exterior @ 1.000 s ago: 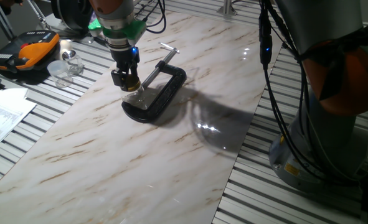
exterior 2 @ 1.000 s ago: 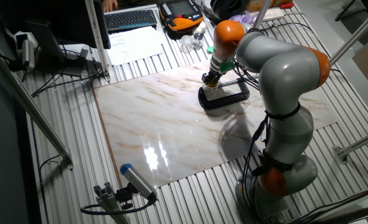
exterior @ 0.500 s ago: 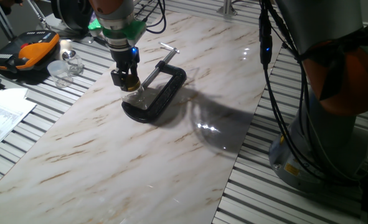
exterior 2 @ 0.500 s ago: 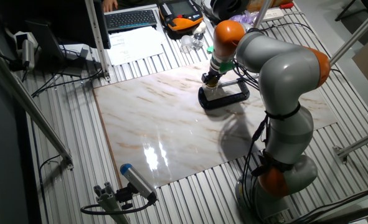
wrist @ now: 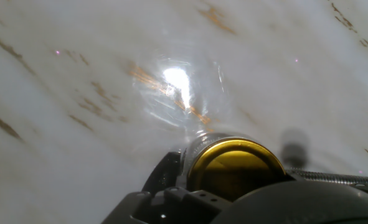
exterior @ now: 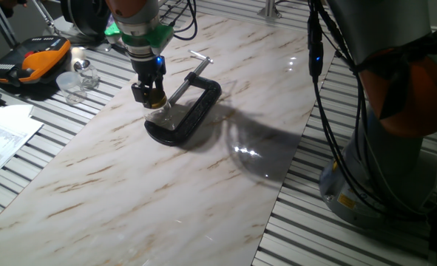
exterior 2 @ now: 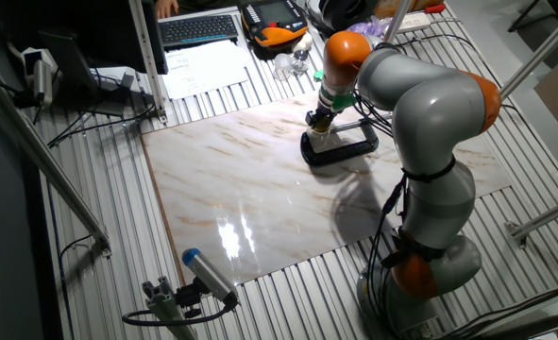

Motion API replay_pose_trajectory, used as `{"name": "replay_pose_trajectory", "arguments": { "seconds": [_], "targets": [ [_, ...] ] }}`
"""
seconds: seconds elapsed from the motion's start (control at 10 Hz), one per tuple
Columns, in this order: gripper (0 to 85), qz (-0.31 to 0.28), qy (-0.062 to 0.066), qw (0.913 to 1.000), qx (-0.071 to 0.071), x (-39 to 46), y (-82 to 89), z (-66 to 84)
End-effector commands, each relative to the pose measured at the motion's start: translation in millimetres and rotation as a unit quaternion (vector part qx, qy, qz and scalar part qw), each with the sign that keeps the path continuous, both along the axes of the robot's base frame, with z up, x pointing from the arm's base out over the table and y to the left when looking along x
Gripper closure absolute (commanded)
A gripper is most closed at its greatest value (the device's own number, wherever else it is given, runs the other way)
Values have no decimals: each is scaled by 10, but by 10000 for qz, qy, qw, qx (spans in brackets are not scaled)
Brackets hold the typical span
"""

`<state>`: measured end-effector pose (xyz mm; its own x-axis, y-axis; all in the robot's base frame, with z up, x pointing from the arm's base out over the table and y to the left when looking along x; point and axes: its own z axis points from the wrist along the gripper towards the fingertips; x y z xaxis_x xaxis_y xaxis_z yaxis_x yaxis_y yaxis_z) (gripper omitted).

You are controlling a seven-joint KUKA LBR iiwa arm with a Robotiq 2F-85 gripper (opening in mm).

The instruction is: Screw the lid onto the jar

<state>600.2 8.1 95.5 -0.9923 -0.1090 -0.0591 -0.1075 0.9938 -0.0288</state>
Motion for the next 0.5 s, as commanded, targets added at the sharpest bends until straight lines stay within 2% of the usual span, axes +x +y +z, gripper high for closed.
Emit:
{"name": "replay_pose_trajectory", "arguments": {
  "seconds": [0.0,0.4],
  "targets": [
    [850,0,12,10000,-11,0,-3,15],
    [850,0,42,10000,-7,-4,-3,18]
  ]
}}
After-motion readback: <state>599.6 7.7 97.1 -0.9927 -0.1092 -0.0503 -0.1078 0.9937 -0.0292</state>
